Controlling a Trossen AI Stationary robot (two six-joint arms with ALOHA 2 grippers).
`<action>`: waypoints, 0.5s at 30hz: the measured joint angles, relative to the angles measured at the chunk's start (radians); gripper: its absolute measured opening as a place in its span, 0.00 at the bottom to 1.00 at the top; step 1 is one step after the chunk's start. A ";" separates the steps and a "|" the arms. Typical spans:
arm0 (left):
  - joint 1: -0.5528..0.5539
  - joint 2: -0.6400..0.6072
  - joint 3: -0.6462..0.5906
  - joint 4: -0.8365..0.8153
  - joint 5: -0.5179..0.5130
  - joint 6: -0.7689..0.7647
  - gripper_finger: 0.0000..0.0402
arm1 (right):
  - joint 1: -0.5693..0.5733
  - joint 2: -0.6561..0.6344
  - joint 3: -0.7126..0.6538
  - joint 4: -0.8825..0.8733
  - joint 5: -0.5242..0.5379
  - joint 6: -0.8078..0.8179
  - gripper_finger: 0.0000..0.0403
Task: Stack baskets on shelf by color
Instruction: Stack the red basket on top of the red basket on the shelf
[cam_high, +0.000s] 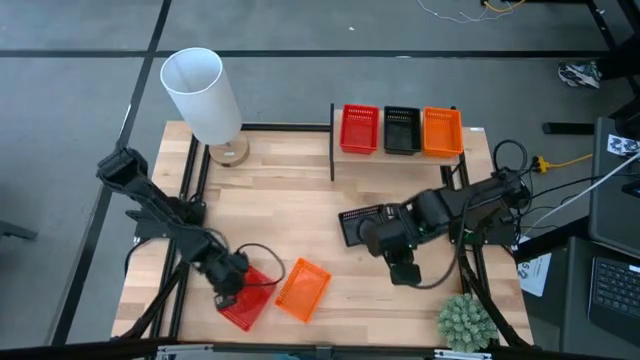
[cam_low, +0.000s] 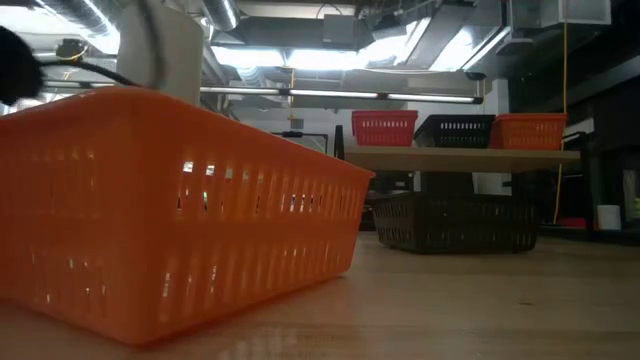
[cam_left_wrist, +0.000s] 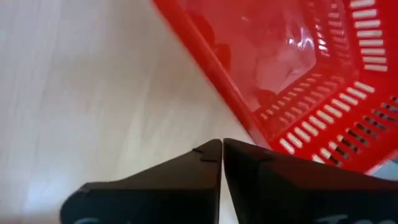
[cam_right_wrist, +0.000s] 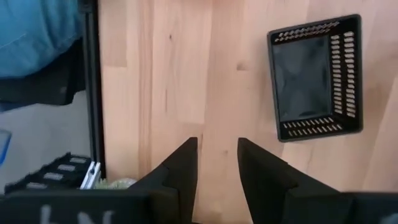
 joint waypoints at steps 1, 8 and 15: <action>0.031 0.016 0.000 0.024 0.020 0.043 0.01 | 0.015 0.000 0.000 0.000 0.010 0.023 0.28; 0.301 0.087 0.000 0.301 0.041 0.452 0.01 | 0.110 0.001 0.000 0.000 0.085 0.133 0.28; 0.537 0.081 0.124 0.276 0.039 0.713 0.01 | 0.169 0.001 0.000 0.001 0.135 0.199 0.28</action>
